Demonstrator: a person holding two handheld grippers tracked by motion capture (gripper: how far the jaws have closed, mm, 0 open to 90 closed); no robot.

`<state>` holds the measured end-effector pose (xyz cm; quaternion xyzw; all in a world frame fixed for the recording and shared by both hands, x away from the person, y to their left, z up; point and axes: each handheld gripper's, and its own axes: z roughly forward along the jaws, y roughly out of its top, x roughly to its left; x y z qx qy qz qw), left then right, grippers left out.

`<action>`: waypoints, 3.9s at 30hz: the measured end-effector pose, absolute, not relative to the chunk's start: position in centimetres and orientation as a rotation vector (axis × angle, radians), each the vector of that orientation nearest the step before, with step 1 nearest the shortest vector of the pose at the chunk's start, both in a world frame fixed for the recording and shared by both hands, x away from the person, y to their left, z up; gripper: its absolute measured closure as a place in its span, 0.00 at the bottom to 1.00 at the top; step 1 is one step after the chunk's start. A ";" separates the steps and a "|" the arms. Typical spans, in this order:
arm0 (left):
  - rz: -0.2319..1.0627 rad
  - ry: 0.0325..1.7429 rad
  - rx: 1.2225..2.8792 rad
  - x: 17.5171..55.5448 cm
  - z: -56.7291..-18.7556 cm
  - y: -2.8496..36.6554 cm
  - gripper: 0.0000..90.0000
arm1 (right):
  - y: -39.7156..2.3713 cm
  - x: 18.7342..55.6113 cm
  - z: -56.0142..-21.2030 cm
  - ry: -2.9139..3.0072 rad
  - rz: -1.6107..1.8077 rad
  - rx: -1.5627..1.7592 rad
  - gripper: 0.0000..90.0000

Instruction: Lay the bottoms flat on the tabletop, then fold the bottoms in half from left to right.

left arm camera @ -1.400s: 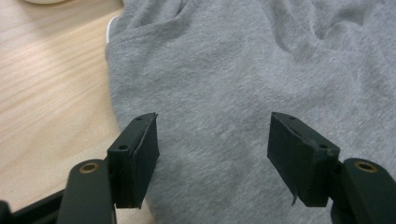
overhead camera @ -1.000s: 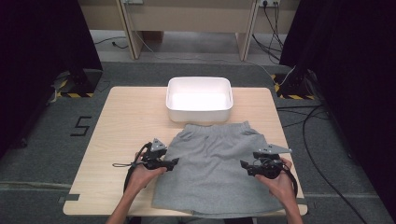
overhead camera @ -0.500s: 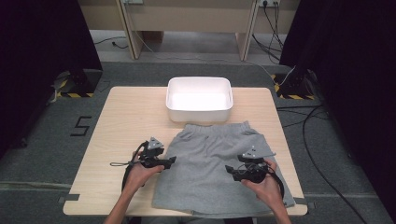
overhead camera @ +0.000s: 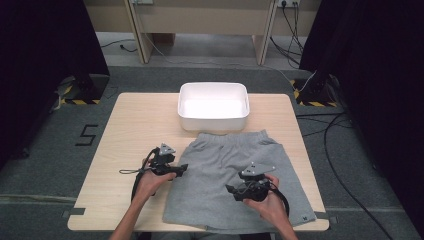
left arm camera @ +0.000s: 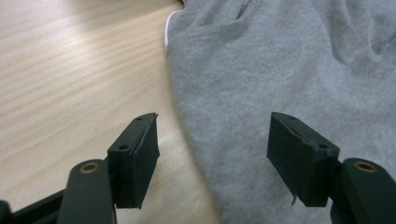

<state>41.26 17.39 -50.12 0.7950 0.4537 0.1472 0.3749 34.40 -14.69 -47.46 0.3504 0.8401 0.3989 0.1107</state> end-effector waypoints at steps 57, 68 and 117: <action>0.388 1.245 2.023 48.8 -49.5 14.6 0.38 | -3.7 30.3 -49.5 2.681 1.227 0.747 0.36; 0.374 1.242 2.009 49.0 -49.1 14.1 0.39 | -2.4 29.7 -49.4 2.695 1.238 0.714 0.36; 0.378 1.135 2.152 51.1 -50.1 11.4 0.87 | 1.1 28.1 -50.3 2.745 1.226 0.610 0.36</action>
